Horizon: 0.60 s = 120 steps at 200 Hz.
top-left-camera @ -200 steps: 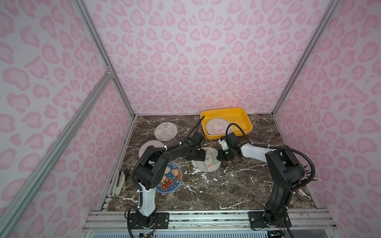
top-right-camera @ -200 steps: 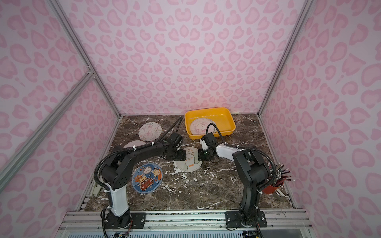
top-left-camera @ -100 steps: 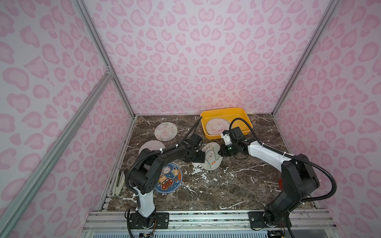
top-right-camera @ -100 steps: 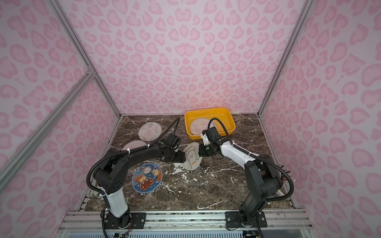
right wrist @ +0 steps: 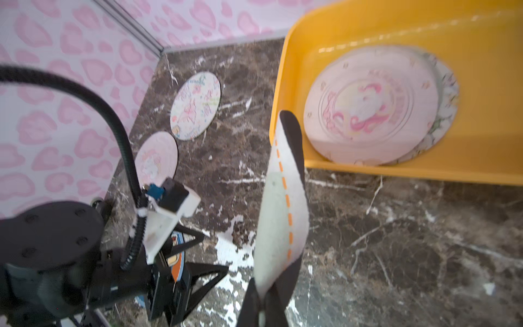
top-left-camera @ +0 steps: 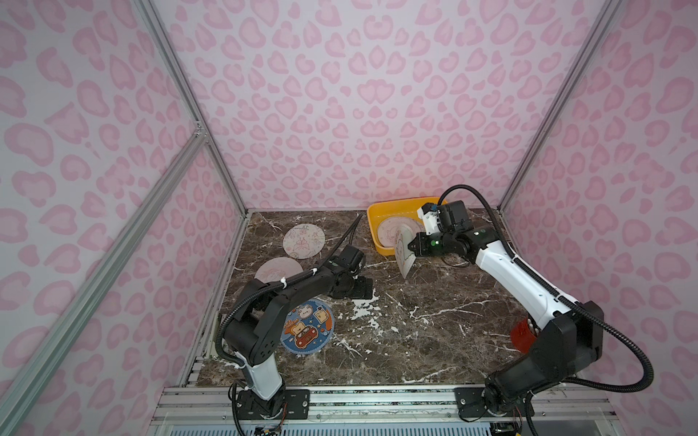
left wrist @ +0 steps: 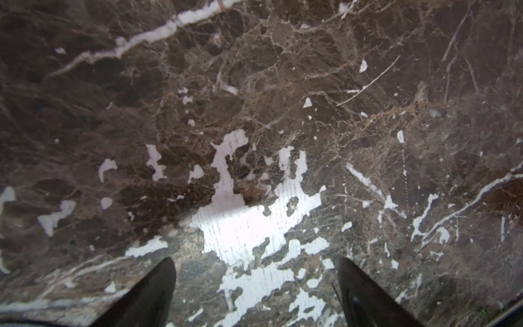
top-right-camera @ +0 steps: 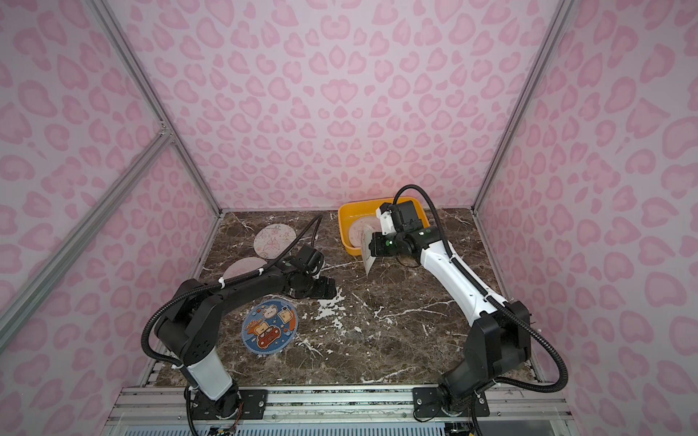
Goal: Put the coasters into the storage box
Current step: Pick up the coaster from the center of the board, then place the coaster in the storage box.
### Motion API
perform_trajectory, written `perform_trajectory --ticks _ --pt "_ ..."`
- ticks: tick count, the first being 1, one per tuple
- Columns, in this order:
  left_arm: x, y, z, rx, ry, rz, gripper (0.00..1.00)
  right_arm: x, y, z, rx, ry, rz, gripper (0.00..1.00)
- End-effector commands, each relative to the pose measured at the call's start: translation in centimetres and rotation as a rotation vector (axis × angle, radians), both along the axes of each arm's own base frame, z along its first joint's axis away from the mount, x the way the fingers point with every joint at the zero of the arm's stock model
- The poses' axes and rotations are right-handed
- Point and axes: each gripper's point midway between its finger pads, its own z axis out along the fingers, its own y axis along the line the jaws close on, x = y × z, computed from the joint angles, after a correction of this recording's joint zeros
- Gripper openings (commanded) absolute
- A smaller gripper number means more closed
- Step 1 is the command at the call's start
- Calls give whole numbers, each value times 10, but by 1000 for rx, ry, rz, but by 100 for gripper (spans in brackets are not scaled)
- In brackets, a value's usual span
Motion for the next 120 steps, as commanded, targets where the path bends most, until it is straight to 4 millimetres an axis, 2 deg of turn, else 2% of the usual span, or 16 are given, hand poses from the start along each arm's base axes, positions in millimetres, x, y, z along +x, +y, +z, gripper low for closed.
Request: perform_trajectory --ticks 1,28,60,88,120 --pt "0 0 4 -12 -17 -6 93 17 -9 4 -41 -26 -15 0" --pt "-2 1 2 -14 -13 -8 94 50 -14 18 -42 -80 -42 0" --pt "-2 -1 5 -22 -19 -12 95 86 -7 28 -35 -119 -38 0" --pt "-2 -1 4 -24 -18 -12 96 112 1 23 -41 -125 -23 0" --pt "-3 -1 1 -27 -12 -13 97 136 12 3 -32 -107 -9 0"
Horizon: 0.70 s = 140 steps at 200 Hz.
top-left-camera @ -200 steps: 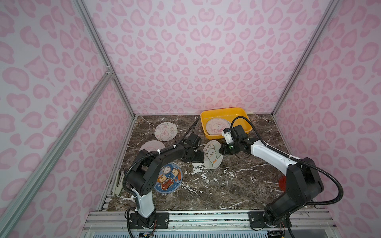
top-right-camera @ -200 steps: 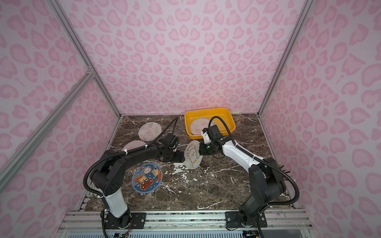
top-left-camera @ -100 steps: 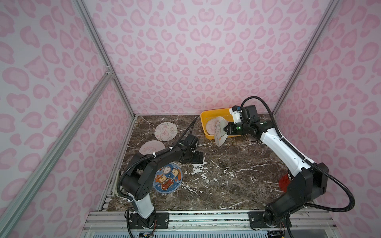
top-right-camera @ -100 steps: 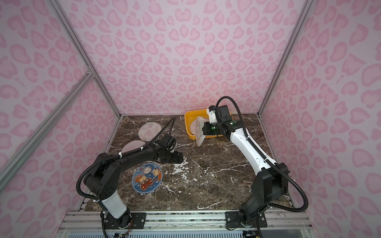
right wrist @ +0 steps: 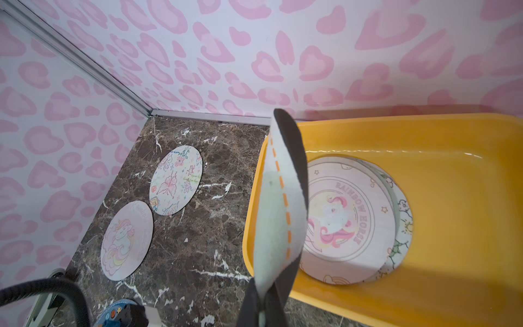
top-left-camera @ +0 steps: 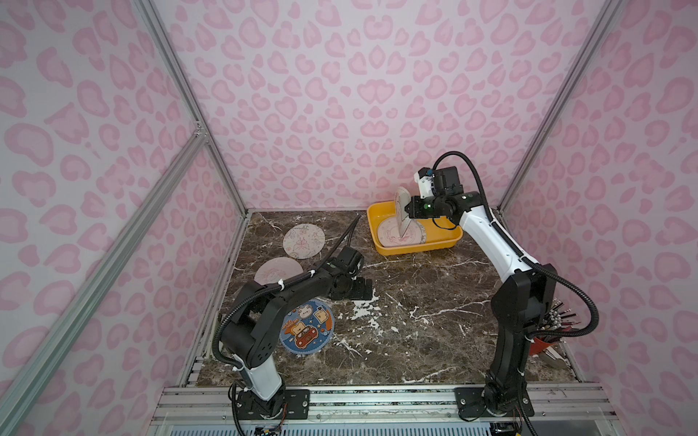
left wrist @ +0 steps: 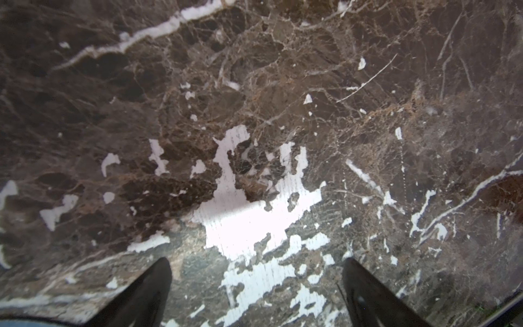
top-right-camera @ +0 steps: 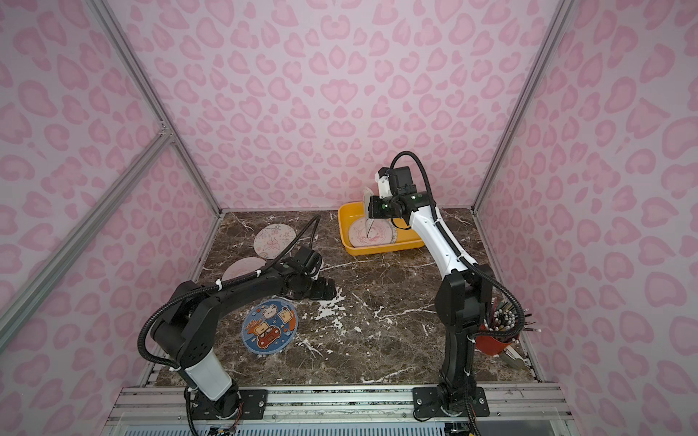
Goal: Put the coasters into the storage box
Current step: Place the coaster in the storage box.
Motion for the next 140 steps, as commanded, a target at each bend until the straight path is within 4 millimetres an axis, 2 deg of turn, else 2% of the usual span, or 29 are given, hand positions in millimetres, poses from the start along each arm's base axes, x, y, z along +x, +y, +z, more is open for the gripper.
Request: perform_trajectory --ticks 1,35,64,72,76,89,140 --pt "0 -2 1 -12 -5 -11 97 12 7 -14 -2 11 23 0" --pt "-2 -2 -1 -10 1 -12 98 31 19 -44 16 43 43 0" --pt "-1 -1 -2 -6 1 -14 98 44 21 -76 3 82 42 0" --pt "-1 -1 -2 -6 1 -14 99 47 17 -78 -3 83 36 0" --pt "-1 -1 -1 -8 -1 -15 98 50 16 -91 -12 102 32 0" --pt "-1 -1 -1 -6 -1 -16 99 54 9 -103 -32 121 21 0" --pt "0 -2 -1 -5 -3 -16 99 64 -33 -134 -151 173 -48 0"
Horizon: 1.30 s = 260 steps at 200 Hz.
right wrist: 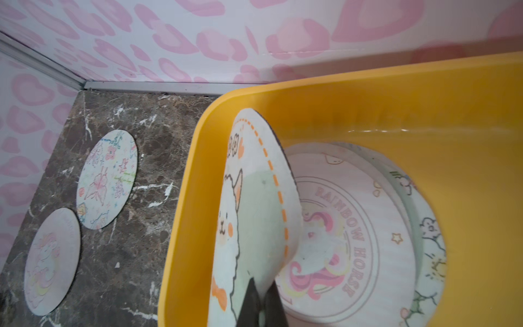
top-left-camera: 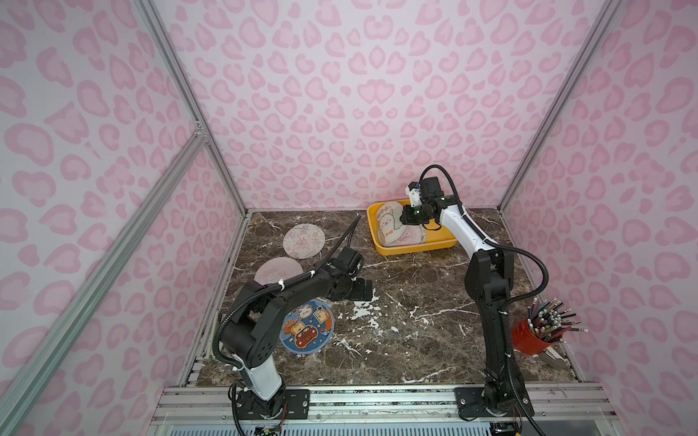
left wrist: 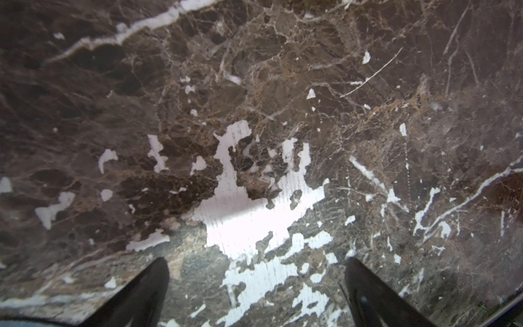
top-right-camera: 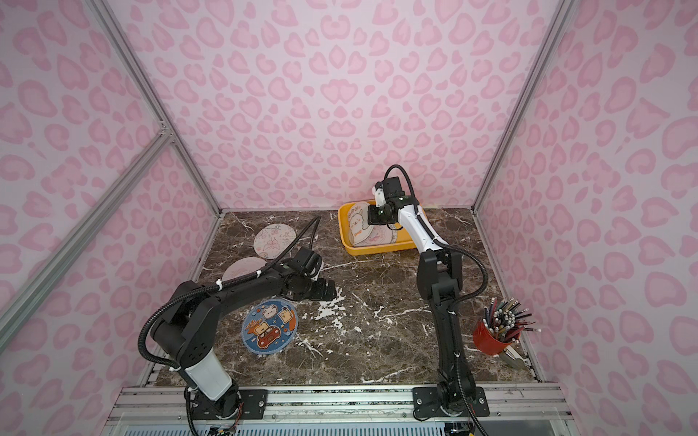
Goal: Put the coasters into the storage box
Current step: Place the coaster in the storage box.
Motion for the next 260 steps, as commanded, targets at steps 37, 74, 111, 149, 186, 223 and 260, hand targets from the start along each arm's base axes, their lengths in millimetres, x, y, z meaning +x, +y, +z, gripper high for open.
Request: perform_trajectory --ticks 37,74,111,149,186,223,260 --pt "2 -3 0 -5 -4 -13 99 0 -42 -31 -133 50 -53 0" --pt "3 -3 1 -4 -5 -12 100 1 -56 -41 -154 64 -80 0" --pt "3 -3 1 -1 -5 -11 100 1 -62 -48 -171 78 -89 0" --pt "6 -4 3 -3 -8 -11 100 1 -68 -47 -196 76 -106 24" --pt "7 -4 5 0 -13 -11 100 1 -76 -33 -230 45 -134 49" --pt "6 -4 5 -2 -11 -6 100 -3 -85 -25 -227 38 -150 60" --pt "5 -1 6 -1 -9 7 100 -13 -79 -26 -192 48 -133 69"
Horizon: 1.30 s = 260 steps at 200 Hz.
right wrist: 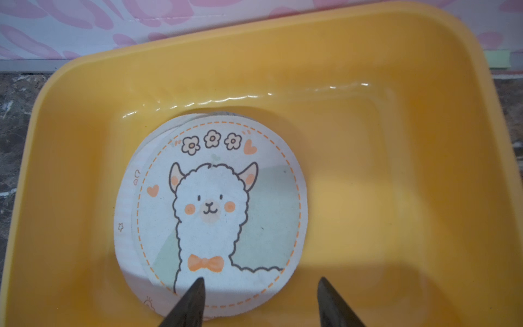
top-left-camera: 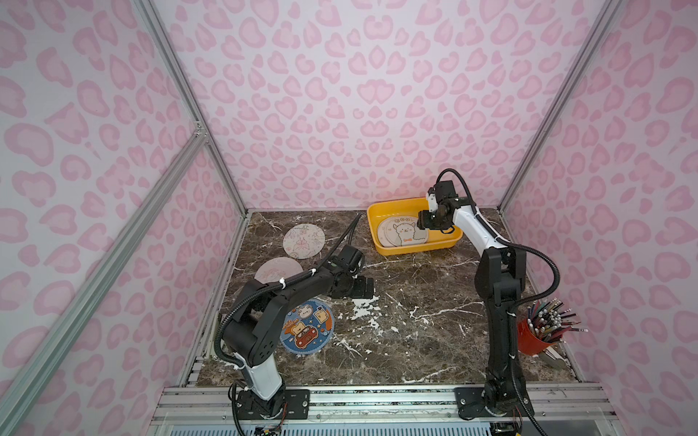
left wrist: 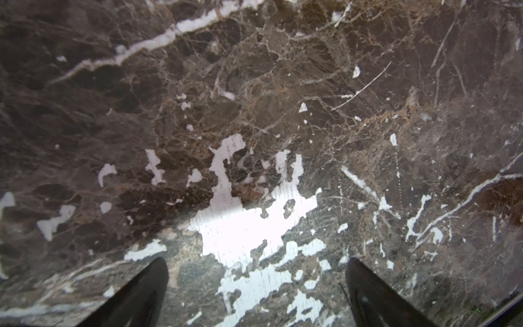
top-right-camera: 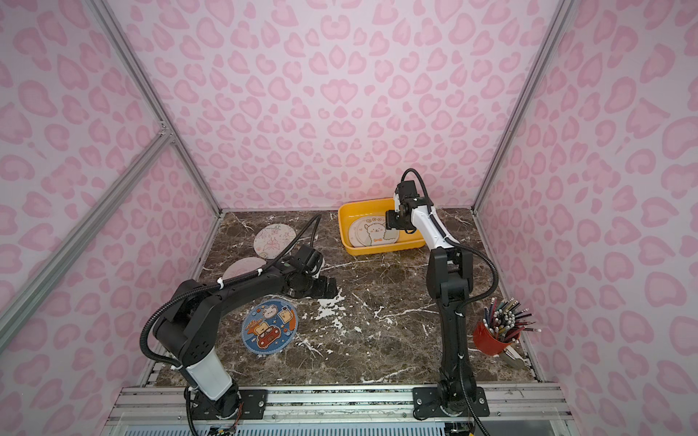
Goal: Put the coasters into the storage box
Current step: Place the coaster in the storage box, then move the coaster to the center of the board.
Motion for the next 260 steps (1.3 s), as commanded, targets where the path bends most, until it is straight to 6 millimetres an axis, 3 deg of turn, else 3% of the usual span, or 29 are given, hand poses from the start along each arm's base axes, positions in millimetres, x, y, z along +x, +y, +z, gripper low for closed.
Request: perform_trajectory --ticks 1,5,61,138,164,170,220,260 --pt "-1 3 3 4 -2 6 100 -3 6 -3 23 -4 14 69" --pt "-1 3 3 5 -1 7 100 -4 7 7 31 -21 17 70" --pt "-10 33 16 56 -19 80 100 -46 33 25 131 -35 98 85" --pt "-50 108 27 168 -9 252 100 -132 84 26 242 -9 227 91" --pt "-64 139 30 218 3 334 100 -151 101 34 271 -20 273 91" --pt "-67 146 29 229 10 355 100 -162 103 24 273 7 280 91" --pt "-87 202 28 318 65 539 100 -190 129 27 302 11 350 92" --pt "-89 227 16 291 99 662 100 -200 138 26 317 13 369 93"
